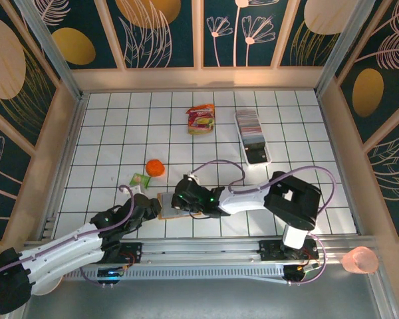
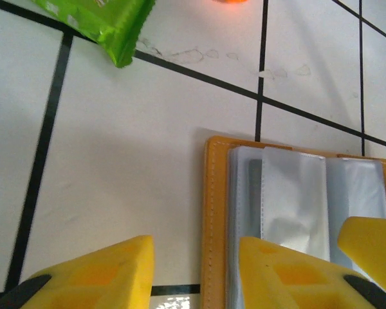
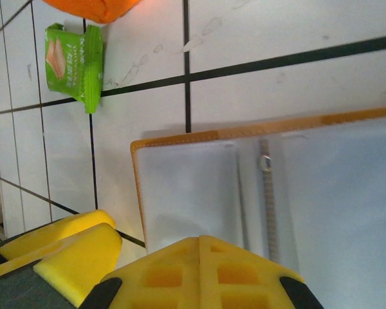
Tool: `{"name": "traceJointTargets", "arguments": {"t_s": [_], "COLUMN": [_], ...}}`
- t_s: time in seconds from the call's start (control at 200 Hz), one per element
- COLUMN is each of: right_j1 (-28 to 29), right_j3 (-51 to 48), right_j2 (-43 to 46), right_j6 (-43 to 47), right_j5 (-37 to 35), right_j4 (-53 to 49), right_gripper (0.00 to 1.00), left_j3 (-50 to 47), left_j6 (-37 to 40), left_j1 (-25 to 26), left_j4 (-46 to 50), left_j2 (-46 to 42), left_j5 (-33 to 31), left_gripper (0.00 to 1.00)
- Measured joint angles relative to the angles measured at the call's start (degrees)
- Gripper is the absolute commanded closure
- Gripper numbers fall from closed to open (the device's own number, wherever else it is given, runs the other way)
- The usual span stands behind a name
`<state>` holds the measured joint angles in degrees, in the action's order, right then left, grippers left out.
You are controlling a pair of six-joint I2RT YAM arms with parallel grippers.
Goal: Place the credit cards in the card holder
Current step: Flip over the card slot in the card holder.
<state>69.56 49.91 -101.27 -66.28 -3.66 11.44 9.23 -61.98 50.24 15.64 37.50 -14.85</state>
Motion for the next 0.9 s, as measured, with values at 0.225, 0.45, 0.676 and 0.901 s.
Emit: {"name": "traceJointTargets", "arguments": {"t_s": [0.225,0.45,0.676,0.901], "right_j1": [0.02,-0.22,-6.54,-17.35], "right_j3": [2.34,2.34,2.12,2.05], "right_j2": [-2.64,-0.68,13.97,30.62], "right_j6": [2.08,6.54,17.70,41.09], "right_j5": [2.08,2.21,1.81,-0.66], "right_j4": [-1.01,-2.75,-5.92,-6.97], "right_gripper": [1.00,1.00,1.00,1.00], "left_j3": [0.74,1.20,1.38,1.25], "left_j6": [-0.63,0.31,1.57,2.45], "left_j1": [-0.17,-2.21,-5.11,-5.79], "left_j4": [-0.83,-6.40,-11.80,-14.75], "left_j2": [0.42,6.49,9.46,9.60], "left_j5": [-1.86,0.92,4.74,8.92], "left_gripper": [0.43,0.42,0.38,0.37]}}
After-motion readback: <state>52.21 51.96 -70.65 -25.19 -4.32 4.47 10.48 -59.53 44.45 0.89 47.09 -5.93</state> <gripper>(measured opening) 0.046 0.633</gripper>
